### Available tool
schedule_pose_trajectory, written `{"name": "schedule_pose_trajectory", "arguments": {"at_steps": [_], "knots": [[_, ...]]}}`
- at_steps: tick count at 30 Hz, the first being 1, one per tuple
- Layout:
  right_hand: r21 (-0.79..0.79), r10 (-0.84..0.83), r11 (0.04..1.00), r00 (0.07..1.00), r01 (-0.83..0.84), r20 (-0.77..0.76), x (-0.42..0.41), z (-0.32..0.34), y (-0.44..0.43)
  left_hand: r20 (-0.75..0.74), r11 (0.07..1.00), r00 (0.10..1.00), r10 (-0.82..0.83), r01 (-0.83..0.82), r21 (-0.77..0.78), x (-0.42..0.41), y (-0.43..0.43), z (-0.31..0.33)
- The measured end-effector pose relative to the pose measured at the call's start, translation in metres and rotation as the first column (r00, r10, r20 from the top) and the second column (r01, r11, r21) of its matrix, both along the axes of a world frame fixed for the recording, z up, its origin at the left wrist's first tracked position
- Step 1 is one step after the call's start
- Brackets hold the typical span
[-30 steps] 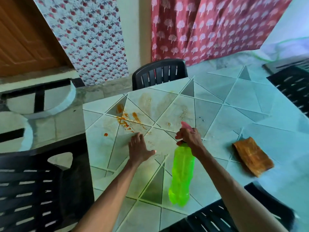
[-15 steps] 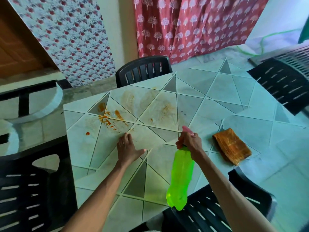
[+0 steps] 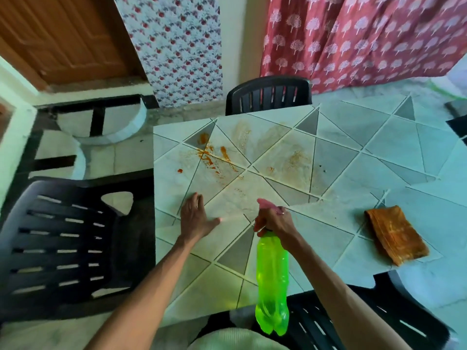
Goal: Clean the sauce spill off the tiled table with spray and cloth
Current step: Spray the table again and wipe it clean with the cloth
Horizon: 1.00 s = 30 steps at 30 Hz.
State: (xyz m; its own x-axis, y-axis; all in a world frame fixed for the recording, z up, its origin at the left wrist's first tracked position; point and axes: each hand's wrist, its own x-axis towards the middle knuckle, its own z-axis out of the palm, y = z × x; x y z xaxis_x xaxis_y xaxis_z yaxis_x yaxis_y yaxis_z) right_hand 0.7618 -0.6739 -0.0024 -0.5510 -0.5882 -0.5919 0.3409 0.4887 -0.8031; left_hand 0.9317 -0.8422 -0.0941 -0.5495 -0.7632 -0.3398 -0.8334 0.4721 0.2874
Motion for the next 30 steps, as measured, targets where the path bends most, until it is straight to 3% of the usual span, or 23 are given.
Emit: {"name": "schedule_pose_trajectory", "arguments": {"at_steps": [9,19,23,30], "knots": [[-0.033,0.242,0.969,0.969,-0.244,-0.047,0.066,0.004,-0.053,-0.065,0.998,0.997,0.042,-0.045,-0.038,0.072,-0.004,-0.009],[0.067,0.346,0.938,0.935,-0.341,-0.078,0.100,0.002,-0.078,-0.116,0.998,0.993,0.028,-0.035,-0.060,0.104,0.017,-0.015],[0.071,0.477,0.879,0.868,-0.472,-0.133,0.100,0.004,-0.073,-0.116,0.998,0.992,0.042,-0.047,-0.043,0.103,0.016,-0.014],[0.103,0.393,0.918,0.915,-0.384,-0.093,0.098,-0.001,-0.052,-0.144,0.995,0.989,0.032,-0.045,-0.085,0.107,0.020,-0.026]]}}
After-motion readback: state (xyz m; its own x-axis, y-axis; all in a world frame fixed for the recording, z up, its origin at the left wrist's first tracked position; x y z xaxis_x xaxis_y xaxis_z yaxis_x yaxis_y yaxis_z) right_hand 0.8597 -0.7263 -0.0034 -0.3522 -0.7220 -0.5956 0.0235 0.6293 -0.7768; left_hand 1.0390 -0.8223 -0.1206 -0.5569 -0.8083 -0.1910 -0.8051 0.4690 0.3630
